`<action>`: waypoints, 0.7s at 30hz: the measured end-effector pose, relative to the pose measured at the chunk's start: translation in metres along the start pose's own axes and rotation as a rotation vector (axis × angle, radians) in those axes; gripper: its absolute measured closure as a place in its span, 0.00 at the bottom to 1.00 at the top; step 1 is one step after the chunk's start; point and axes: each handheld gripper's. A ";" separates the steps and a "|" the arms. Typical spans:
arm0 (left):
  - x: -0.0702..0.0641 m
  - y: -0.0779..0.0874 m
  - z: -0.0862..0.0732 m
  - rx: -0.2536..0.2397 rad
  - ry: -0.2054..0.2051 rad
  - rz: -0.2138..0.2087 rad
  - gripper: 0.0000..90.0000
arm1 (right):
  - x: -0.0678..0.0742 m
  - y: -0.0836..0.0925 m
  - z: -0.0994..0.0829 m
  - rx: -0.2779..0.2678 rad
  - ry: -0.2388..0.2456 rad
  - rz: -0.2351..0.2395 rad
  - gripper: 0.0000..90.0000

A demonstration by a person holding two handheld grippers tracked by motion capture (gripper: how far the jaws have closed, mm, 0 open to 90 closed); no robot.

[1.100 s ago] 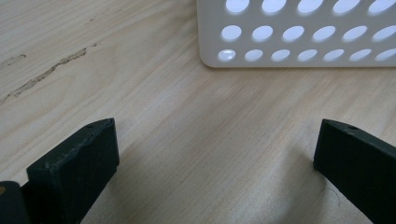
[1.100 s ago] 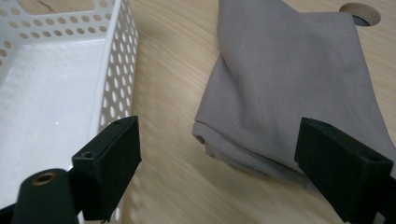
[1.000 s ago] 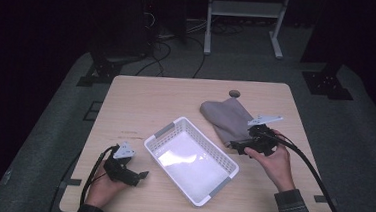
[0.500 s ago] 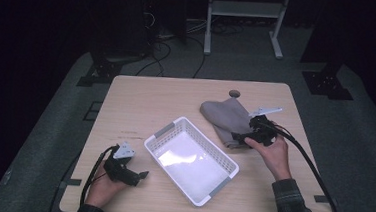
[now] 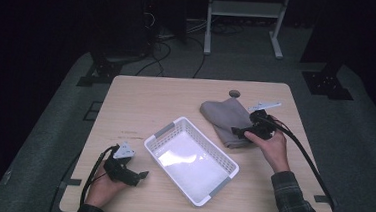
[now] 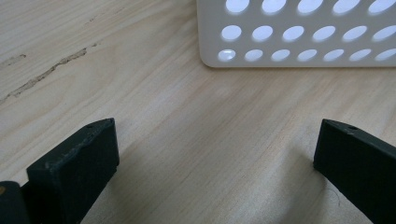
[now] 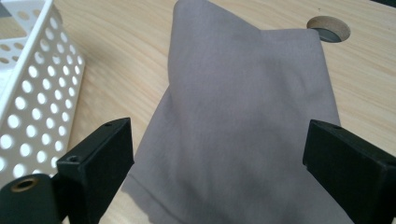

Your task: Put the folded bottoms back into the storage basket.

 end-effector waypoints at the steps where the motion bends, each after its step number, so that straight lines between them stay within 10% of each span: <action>1: 0.000 0.000 0.000 0.000 0.000 0.000 0.00 | -0.002 -0.001 0.000 -0.002 -0.004 0.002 0.09; 21: 0.000 0.000 0.000 -0.004 0.000 0.000 0.00 | -0.021 -0.023 0.012 -0.019 0.008 -0.002 0.09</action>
Point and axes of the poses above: each handheld gripper's, and its own axes: y roughly backward along the jaws, z roughly out of its top, x roughly to its left, and after that the axes turned 13 degrees about y, right-handed
